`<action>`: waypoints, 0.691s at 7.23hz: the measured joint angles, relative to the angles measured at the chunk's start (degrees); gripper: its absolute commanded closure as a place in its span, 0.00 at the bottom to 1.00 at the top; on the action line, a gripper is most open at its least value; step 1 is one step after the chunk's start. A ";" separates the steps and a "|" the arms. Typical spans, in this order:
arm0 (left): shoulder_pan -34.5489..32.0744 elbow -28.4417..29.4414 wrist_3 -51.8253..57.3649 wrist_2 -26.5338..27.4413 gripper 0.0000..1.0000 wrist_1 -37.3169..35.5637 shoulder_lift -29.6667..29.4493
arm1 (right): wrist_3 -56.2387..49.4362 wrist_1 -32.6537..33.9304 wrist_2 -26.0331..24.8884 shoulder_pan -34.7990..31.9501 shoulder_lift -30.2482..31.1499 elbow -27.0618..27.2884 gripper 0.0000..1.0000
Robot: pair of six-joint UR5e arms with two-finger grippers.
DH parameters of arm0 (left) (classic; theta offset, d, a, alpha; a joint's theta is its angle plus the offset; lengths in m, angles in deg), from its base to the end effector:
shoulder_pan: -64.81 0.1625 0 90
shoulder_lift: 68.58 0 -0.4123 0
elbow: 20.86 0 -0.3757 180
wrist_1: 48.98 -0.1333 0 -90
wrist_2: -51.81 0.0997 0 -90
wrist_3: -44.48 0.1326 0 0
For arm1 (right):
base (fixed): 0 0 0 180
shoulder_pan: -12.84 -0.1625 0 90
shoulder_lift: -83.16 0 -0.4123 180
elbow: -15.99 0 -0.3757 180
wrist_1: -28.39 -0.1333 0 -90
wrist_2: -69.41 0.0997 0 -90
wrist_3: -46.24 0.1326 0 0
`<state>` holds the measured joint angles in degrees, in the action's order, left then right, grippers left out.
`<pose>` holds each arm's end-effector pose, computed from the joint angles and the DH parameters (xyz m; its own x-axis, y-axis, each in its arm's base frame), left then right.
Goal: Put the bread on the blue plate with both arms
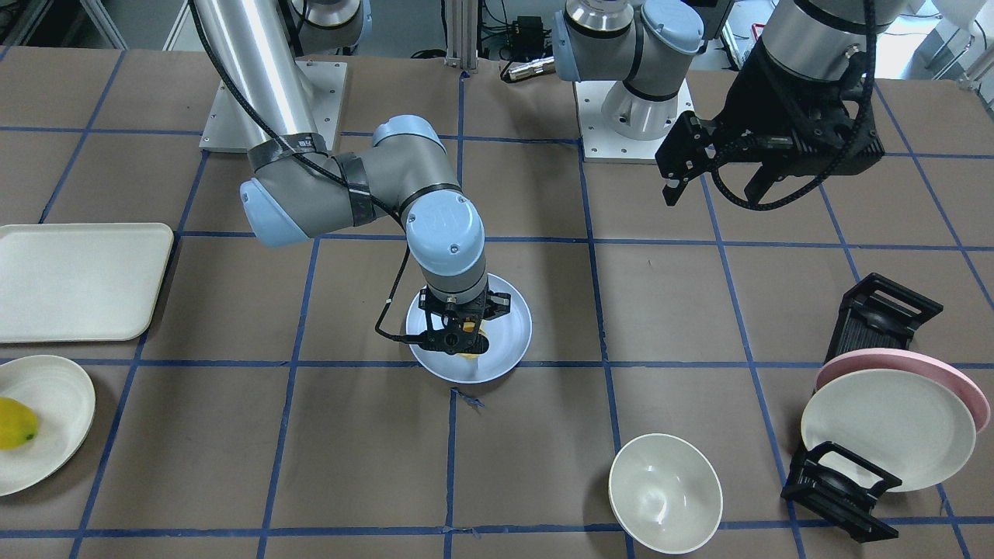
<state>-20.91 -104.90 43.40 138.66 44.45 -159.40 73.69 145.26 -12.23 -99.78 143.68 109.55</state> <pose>-0.1041 -0.4928 0.4791 -0.9942 -0.0917 0.0555 -0.0934 0.9952 -0.0288 0.3727 -0.4978 0.1754 -0.9921 0.0982 -0.0787 0.0844 0.9832 0.1620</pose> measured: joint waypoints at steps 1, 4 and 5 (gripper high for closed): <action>0.05 -0.11 -0.04 -0.05 0.00 -0.02 0.00 | 0.02 0.05 0.00 -0.03 -0.15 0.03 0.00; 0.10 -0.36 -0.06 -0.04 0.00 -0.33 0.15 | -0.02 0.10 0.05 0.03 0.32 -0.67 0.00; 0.10 -0.42 -0.06 -0.08 0.00 -0.34 0.18 | -0.05 -0.22 -0.04 0.48 1.13 -0.99 0.00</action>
<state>-20.81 -105.32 43.34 138.58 44.10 -159.22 73.64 145.04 -12.27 -99.31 144.81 108.56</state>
